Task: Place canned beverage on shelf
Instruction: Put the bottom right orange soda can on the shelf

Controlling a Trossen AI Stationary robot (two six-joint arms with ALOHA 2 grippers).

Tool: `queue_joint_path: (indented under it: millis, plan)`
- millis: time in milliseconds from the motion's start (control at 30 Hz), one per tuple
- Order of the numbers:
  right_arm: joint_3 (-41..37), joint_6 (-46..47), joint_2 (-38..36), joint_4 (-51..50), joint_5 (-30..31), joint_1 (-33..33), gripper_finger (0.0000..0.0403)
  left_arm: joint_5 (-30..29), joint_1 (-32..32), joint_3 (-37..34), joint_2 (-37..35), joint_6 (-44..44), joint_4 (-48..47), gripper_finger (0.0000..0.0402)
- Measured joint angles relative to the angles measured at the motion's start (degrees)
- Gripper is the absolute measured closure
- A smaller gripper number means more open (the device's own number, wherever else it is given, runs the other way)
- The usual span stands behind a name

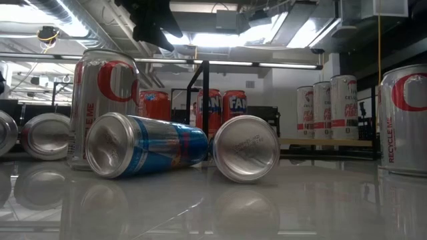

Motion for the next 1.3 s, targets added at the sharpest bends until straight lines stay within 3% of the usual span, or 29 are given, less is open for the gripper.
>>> queue_joint_path:
  millis: [233,500,1000,1300]
  plan:
    - [0.00,0.07,0.00,0.49,0.00,-0.02,0.0107,0.01,0.00,0.00,0.00,-0.02,0.00,0.0099]
    - [1.67,4.40,0.02,-0.96,-0.07,-0.02,0.0109,0.00,0.02,0.00,0.00,-0.02,0.00,0.0099]
    - [18.06,12.45,-0.02,-17.16,1.37,-0.87,0.0106,0.00,0.02,0.00,0.00,-0.02,0.00,0.0099]
    - [28.05,11.91,-0.07,-25.06,5.05,-8.92,0.0106,0.87,-0.55,0.00,0.00,0.08,1.11,0.0099]
